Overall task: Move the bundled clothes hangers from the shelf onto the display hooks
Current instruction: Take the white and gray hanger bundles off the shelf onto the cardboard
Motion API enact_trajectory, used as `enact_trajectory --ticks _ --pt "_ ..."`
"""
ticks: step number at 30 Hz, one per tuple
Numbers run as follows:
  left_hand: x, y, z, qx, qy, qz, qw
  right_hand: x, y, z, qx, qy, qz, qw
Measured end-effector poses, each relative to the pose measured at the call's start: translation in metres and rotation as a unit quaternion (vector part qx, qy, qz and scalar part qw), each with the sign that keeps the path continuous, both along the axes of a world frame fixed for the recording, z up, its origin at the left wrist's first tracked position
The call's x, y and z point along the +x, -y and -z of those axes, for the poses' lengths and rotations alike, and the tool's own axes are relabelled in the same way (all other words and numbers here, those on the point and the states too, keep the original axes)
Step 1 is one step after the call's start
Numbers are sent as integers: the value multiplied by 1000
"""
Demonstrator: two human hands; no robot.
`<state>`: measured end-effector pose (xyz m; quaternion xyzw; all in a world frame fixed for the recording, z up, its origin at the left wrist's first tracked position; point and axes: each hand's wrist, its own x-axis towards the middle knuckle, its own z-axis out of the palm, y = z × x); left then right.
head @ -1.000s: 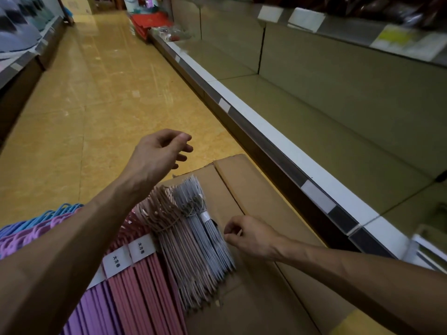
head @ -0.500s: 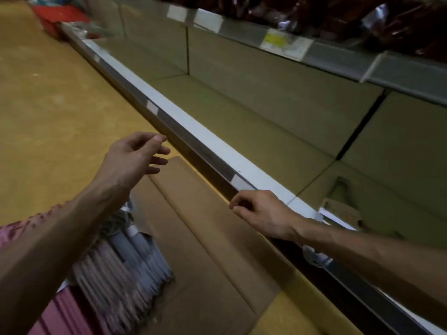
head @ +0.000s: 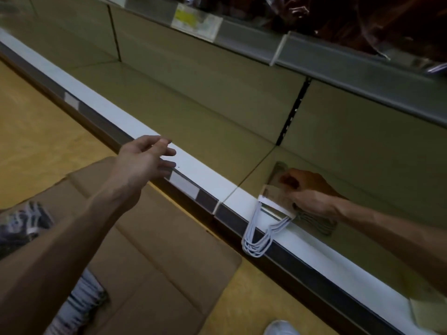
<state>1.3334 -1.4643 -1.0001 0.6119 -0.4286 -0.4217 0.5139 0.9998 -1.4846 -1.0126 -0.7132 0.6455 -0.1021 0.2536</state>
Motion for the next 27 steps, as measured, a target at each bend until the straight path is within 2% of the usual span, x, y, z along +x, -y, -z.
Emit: enact_trajectory --ticks 5,10,16,20,27 --pt "-35 10 14 34 11 59 998 -23 9 20 14 -65 96 993" --pt "-54 15 19 42 41 108 992 -13 29 31 56 -50 163 984" --pt "-42 17 22 44 68 115 990 -5 43 36 82 -41 200 976" --pt "-28 16 26 53 76 106 990 -3 47 35 77 -23 194 978" --pt "-3 9 24 57 83 99 990 45 50 13 -32 30 95 995"
